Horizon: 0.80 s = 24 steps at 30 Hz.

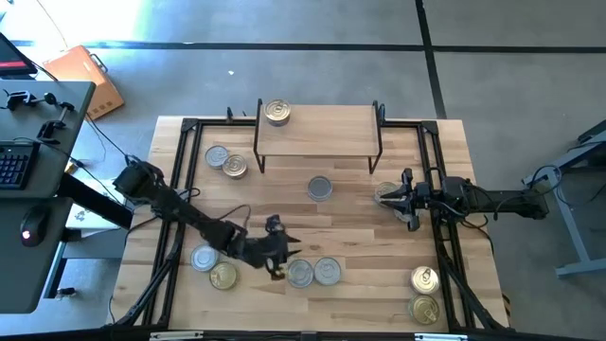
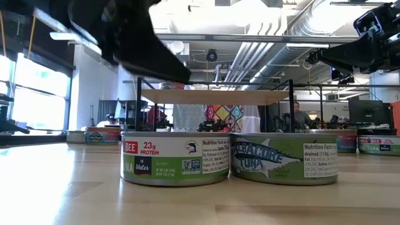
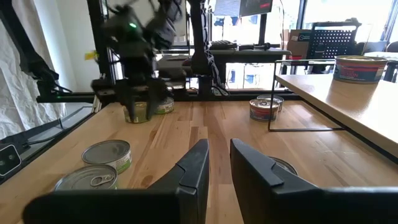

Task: Stack canned seafood by type on shelf
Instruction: Put the green white tuna can on the shelf

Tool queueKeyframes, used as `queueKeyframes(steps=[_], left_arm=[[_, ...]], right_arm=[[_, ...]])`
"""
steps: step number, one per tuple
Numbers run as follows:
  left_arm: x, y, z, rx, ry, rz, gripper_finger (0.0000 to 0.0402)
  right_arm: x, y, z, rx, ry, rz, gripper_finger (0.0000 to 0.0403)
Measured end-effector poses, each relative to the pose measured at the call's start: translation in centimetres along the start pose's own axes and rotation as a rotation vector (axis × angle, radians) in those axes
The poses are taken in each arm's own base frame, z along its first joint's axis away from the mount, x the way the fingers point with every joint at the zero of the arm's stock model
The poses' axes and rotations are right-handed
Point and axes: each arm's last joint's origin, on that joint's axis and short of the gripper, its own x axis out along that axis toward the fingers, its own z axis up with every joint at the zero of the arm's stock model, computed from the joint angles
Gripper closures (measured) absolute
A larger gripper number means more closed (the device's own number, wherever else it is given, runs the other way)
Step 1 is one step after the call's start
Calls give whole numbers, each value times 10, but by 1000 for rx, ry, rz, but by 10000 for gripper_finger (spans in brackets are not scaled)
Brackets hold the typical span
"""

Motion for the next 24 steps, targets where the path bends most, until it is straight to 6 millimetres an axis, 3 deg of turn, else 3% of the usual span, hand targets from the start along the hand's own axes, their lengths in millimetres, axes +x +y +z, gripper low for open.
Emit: queueKeyframes(steps=[6, 17, 24], left_arm=[[-9, 19, -25, -94, -160, -31, 284], [-18, 30, -46, -81, -168, -34, 284], [-18, 29, -46, -80, -168, -36, 284]], right_arm=[[0, 0, 0, 0, 0, 0, 346], [0, 0, 0, -5, 0, -1, 346], [0, -1, 1, -244, -1, -42, 346]])
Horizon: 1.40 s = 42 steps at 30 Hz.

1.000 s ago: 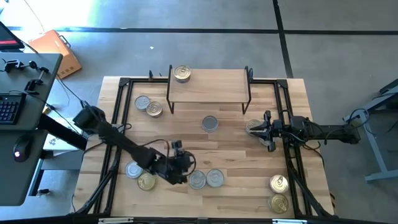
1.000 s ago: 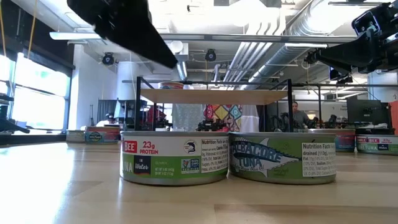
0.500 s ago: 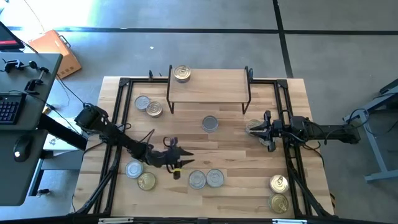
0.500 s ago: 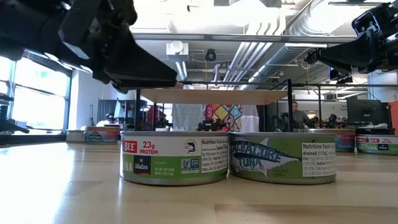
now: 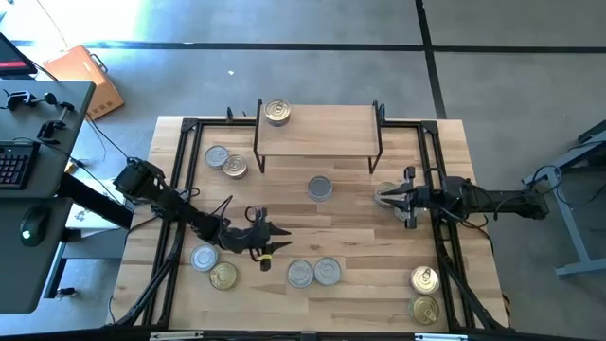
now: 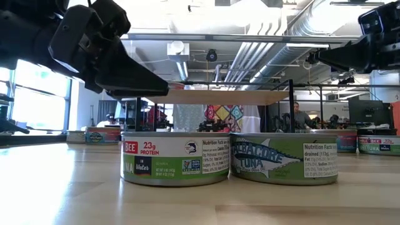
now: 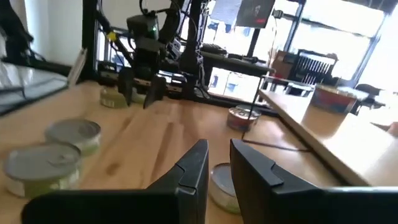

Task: Stack canned seafood by type on shelf
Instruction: Put the green white tuna can on the shelf

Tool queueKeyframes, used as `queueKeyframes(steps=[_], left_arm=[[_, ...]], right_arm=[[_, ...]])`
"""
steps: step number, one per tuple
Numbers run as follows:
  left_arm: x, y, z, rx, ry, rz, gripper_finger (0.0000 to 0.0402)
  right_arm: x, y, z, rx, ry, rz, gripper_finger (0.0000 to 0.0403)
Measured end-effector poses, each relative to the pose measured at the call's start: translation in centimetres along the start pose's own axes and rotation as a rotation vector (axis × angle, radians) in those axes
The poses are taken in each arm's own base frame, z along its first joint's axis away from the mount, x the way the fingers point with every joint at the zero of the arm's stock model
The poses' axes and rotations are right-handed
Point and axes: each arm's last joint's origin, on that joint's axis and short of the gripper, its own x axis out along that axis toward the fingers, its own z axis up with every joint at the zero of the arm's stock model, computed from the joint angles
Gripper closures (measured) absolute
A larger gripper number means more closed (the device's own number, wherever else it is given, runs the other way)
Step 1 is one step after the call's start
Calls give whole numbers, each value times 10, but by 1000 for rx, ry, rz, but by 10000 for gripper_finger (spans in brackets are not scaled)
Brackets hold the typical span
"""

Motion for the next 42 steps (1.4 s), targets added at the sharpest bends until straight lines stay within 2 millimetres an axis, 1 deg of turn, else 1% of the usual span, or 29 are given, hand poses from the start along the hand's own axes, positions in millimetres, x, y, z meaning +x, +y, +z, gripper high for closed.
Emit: queueKeyframes(steps=[5, 6, 10, 12, 13, 18, 21, 25, 29, 31, 32, 37, 40, 42], left_arm=[[0, 0, 0, 0, 0, 0, 284], [0, 0, 0, 0, 0, 0, 284], [0, 0, 0, -1, 0, 0, 284], [0, 0, 0, -1, 0, 2, 284], [0, 1, 0, -1, -1, 8, 284], [2, 4, 1, -4, -2, 23, 284], [2, 4, 1, -5, -2, 24, 284], [2, 4, 1, -21, -2, 23, 284], [2, 4, 1, -30, -2, 23, 284], [2, 4, 1, -31, -2, 23, 284], [2, 4, 1, -31, -2, 23, 284], [2, 4, -1, -23, 10, 25, 284], [2, 4, -3, -20, 27, 29, 284], [2, 4, -4, -14, 38, 31, 284]], right_arm=[[0, 0, 1, 12, -9, -3, 346], [0, 0, 2, 50, -19, -5, 346], [-1, -2, 12, 390, -127, 11, 346], [-1, -3, 16, 498, -169, 25, 346], [-2, -3, 17, 529, -178, 44, 346], [-1, 2, 19, 572, -182, 185, 346], [2, 8, 21, 568, -178, 239, 346], [7, 18, 24, 490, -175, 257, 346], [14, 29, 19, 382, -106, 227, 346], [18, 33, 15, 273, -64, 197, 346], [19, 34, 14, 247, -51, 194, 346], [31, 38, 13, 279, 14, 167, 346], [42, 40, 10, 255, 101, 127, 342], [50, 42, 8, 228, 164, 76, 331]])
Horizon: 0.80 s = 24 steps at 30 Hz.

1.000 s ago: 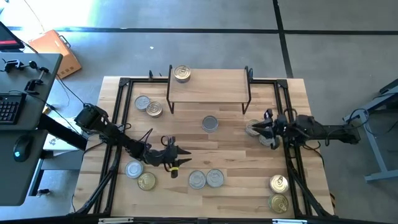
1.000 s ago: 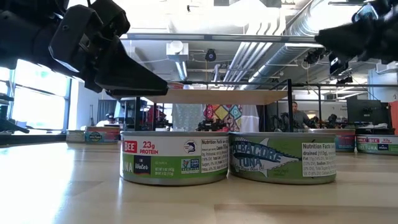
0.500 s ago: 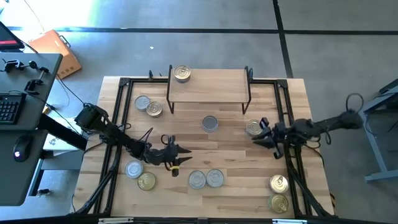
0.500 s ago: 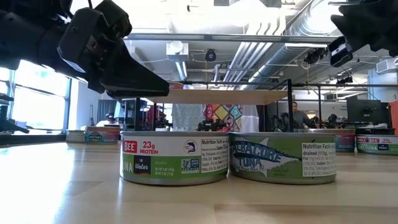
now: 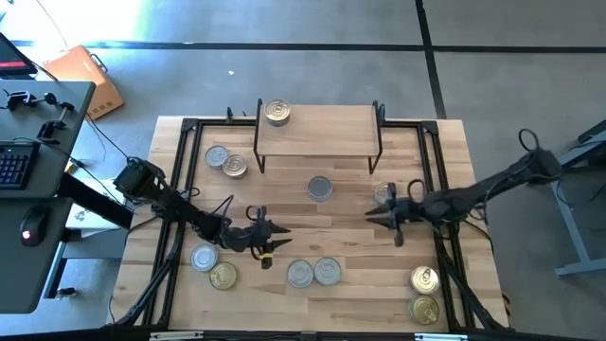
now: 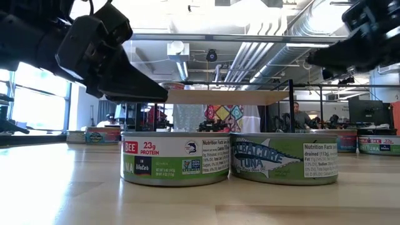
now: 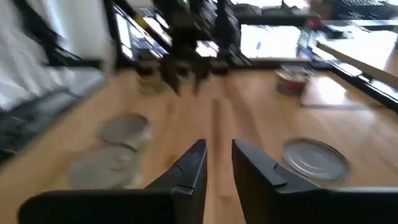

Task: Stack canned seafood by type on shelf
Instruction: Put the green white tuna can on the shelf

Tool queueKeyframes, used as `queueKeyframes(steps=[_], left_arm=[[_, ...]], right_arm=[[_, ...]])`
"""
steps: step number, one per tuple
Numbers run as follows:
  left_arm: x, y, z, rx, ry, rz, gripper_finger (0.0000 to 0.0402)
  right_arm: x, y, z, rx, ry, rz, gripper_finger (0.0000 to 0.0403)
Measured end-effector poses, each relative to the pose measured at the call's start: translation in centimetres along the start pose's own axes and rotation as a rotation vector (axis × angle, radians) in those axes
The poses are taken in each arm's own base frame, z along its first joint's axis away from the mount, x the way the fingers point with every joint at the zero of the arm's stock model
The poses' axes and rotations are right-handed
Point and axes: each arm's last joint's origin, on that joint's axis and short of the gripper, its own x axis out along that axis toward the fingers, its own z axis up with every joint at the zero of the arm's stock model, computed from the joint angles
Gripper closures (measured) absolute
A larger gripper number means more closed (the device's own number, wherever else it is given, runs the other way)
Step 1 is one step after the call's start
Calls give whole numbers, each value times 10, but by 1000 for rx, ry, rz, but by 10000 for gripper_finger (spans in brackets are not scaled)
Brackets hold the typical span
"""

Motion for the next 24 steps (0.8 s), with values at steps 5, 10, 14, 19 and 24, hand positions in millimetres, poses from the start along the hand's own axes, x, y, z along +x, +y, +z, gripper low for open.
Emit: queueKeyframes(steps=[5, 10, 14, 19, 24], left_arm=[[0, 1, -3, -8, 30, 8, 284], [0, 1, -4, -10, 40, 11, 284], [0, 1, -4, -31, 41, 12, 284], [0, 2, -5, -37, 48, 14, 284], [0, 2, -5, -36, 49, 15, 284]], right_arm=[[27, 3, 6, -81, 103, -114, 271], [60, -8, 9, -149, 200, -281, 205], [93, -22, 7, -193, 292, -304, 187], [141, -36, 4, -224, 362, -291, 192], [181, -47, -4, -236, 414, -315, 198]])
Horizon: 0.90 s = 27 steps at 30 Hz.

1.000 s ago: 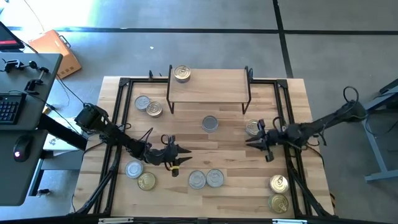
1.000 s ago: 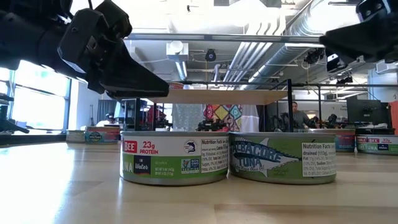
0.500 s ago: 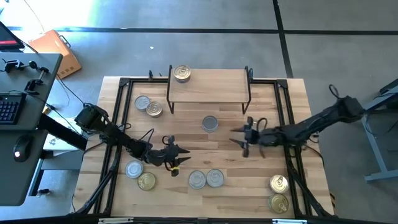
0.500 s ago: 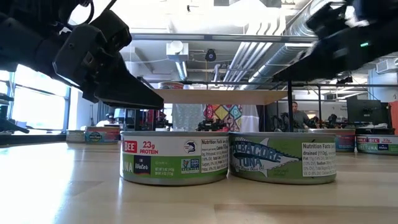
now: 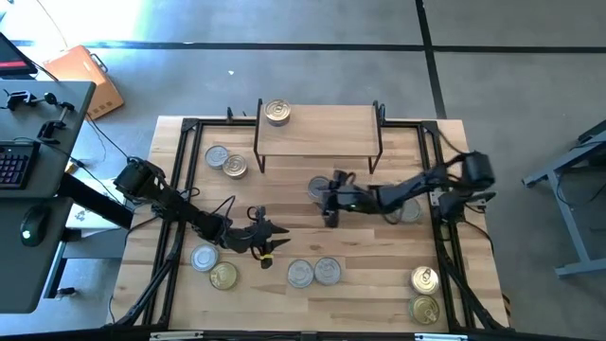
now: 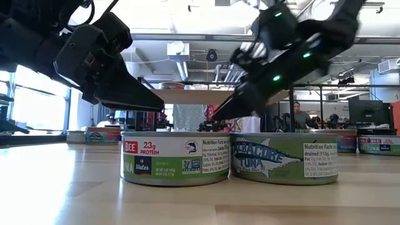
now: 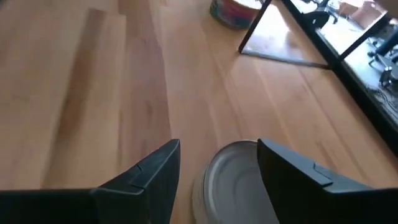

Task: Stack canned seafood by type on shelf
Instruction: Put the green white tuna can on the shelf

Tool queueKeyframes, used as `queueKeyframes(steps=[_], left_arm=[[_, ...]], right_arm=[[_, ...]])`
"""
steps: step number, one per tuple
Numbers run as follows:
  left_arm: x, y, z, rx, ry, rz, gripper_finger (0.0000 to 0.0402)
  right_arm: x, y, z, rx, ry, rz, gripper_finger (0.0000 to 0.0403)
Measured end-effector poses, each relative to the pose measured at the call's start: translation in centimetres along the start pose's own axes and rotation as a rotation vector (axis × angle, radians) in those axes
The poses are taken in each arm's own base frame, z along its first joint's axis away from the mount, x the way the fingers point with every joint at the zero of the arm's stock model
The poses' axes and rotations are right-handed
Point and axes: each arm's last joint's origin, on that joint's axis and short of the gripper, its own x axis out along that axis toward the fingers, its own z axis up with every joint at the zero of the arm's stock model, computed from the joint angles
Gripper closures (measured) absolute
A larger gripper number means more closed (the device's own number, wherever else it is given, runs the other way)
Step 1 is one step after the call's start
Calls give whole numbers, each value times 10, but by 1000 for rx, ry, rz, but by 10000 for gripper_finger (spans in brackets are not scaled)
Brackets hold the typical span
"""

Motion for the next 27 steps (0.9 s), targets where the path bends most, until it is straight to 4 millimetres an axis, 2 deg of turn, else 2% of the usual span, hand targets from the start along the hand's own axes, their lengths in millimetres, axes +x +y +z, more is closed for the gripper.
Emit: queueKeyframes(steps=[5, 8, 11, 15, 19, 22, 24, 27], left_arm=[[0, 0, 0, 1, 2, 1, 284], [0, 0, 0, 1, 3, 1, 284], [0, 0, 0, 1, 3, 1, 284], [0, 0, 0, -7, 3, 1, 284], [0, 0, 0, -8, 5, -4, 284], [0, 0, 0, -8, 5, -5, 284], [0, 0, 0, -8, 5, -5, 284], [0, 0, 0, -15, 5, -5, 284]], right_arm=[[27, 0, -2, 5, 120, -4, 199], [30, 1, -3, 0, 185, 28, 199], [26, 6, -2, -12, 211, 84, 199], [7, 16, 2, -61, 264, 138, 199], [-19, 23, 11, -81, 309, 187, 199], [-42, 26, 20, -86, 317, 144, 199], [-54, 31, 24, -92, 301, 112, 199], [-66, 44, 22, -68, 169, 105, 199]])
